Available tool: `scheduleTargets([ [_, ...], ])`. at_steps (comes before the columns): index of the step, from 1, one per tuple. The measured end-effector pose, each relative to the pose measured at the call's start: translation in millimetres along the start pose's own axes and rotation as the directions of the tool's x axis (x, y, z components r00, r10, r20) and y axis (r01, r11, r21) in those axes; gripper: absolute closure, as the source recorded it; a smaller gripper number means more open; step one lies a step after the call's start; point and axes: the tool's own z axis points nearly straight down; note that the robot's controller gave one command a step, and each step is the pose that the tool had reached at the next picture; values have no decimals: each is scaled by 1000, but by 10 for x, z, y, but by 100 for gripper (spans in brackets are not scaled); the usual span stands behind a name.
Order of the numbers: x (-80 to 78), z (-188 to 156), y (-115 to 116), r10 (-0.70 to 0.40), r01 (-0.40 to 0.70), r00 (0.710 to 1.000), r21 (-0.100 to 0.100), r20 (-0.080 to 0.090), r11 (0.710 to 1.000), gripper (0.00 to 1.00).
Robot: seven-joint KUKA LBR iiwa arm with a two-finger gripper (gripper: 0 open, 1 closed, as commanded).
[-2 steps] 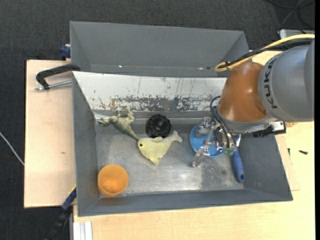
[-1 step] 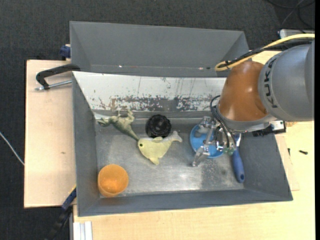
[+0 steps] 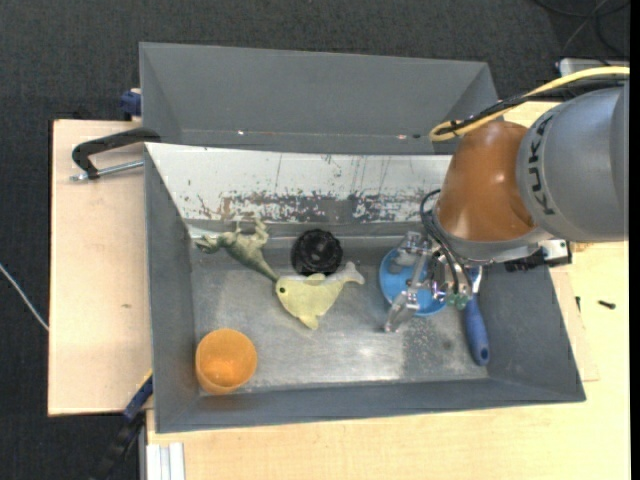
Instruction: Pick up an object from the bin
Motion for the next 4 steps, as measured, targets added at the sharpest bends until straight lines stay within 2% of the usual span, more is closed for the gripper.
scheduleTargets([
  [1,-10,-7,6,-1,1,1000,0,0,1000,0],
  [2,-18,-34,-1,0,0,1000,1,-1,1000,100],
  [3,-59,-312,2,0,0,1000,0,11,1000,100],
  [4,-84,-541,10,-1,1,1000,-1,4,1000,100],
])
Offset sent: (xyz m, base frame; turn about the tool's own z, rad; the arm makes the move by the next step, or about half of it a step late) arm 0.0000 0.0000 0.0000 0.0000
